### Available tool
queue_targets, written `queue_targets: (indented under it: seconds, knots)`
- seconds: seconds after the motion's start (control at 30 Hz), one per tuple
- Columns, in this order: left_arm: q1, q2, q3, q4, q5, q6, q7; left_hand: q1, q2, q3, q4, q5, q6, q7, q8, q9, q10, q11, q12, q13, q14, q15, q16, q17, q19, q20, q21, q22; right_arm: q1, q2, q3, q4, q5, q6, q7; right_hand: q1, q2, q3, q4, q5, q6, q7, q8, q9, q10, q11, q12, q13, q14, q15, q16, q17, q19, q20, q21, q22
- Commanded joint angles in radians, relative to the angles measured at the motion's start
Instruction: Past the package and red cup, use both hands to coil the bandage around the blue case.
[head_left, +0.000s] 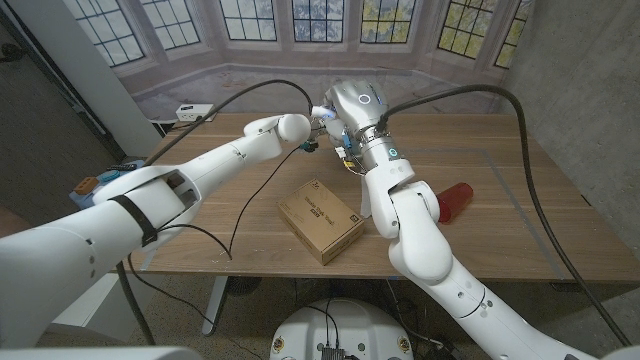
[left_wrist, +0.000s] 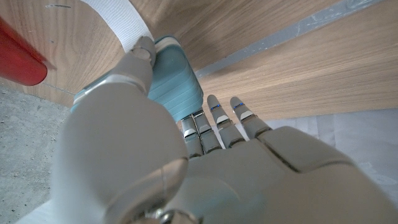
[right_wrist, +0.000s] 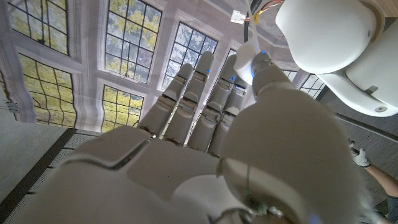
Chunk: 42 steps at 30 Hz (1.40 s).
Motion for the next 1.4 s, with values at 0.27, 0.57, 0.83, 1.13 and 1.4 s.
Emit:
queue_targets:
  seconds: [0.27, 0.57, 0.83, 1.13, 1.4]
  knots:
    - [-0.051, -0.02, 0.01, 0.03, 0.018, -0.01, -0.003, -0.076, 0.095, 0.026, 0.022, 0.006, 0.018, 0.011, 0.318, 0.002, 0.044, -0.027, 0.014, 0.234, 0.007, 0.006, 0.001, 0.001, 0.0, -0.001, 0.004, 0.004, -0.081, -0.011, 0.025, -0.061, -0.023, 0.05, 0.026, 0.004, 0.01, -0.008, -0.002, 0.006, 0.005, 0.006, -0.002, 0.004, 0.009, 0.004, 0.007, 0.004, 0.005, -0.099, 0.0, 0.005, -0.006, -0.003, -0.002, 0.002]
    - [-0.082, -0.044, 0.02, 0.076, 0.02, -0.043, -0.008, -0.078, 0.095, 0.025, 0.023, 0.006, 0.019, 0.012, 0.318, 0.002, 0.044, -0.027, 0.014, 0.233, 0.006, 0.006, 0.001, 0.001, 0.001, 0.0, 0.004, 0.004, -0.106, -0.005, 0.029, -0.061, -0.032, 0.054, 0.03, 0.006, 0.011, -0.009, -0.003, 0.006, 0.006, 0.005, -0.002, 0.005, 0.01, 0.003, 0.008, 0.005, 0.006, -0.099, 0.0, 0.007, -0.006, -0.002, -0.002, 0.002]
    - [-0.106, -0.053, 0.028, 0.093, 0.027, -0.059, -0.013, -0.081, 0.095, 0.027, 0.023, 0.007, 0.019, 0.011, 0.318, 0.002, 0.043, -0.027, 0.015, 0.233, 0.009, 0.006, 0.001, -0.001, 0.0, -0.001, 0.004, 0.004, -0.13, 0.004, 0.028, -0.053, -0.027, 0.05, 0.046, 0.005, 0.012, -0.01, -0.003, 0.006, 0.007, 0.005, -0.003, 0.005, 0.01, 0.002, 0.007, 0.005, 0.006, -0.098, 0.0, 0.008, -0.005, -0.002, -0.001, 0.002]
    - [-0.125, -0.067, 0.034, 0.112, 0.033, -0.074, -0.011, -0.082, 0.095, 0.029, 0.023, 0.007, 0.019, 0.01, 0.318, 0.002, 0.046, -0.026, 0.016, 0.232, 0.01, 0.005, 0.0, -0.002, 0.001, -0.001, 0.004, 0.004, -0.162, 0.001, 0.018, -0.057, -0.023, 0.047, 0.065, 0.005, 0.013, -0.009, -0.003, 0.006, 0.006, 0.003, -0.004, 0.005, 0.01, 0.002, 0.007, 0.005, 0.006, -0.098, -0.001, 0.008, -0.004, -0.002, -0.001, 0.002]
    - [-0.135, -0.079, 0.034, 0.124, 0.03, -0.084, -0.007, -0.085, 0.095, 0.03, 0.024, 0.007, 0.02, 0.011, 0.319, 0.001, 0.046, -0.026, 0.016, 0.232, 0.01, 0.006, 0.0, -0.002, 0.002, -0.001, 0.005, 0.004, -0.173, 0.007, 0.018, -0.053, -0.011, 0.042, 0.075, 0.006, 0.014, -0.01, -0.004, 0.006, 0.008, 0.005, -0.004, 0.005, 0.01, 0.002, 0.007, 0.005, 0.008, -0.099, 0.0, 0.009, -0.003, -0.001, -0.001, 0.002]
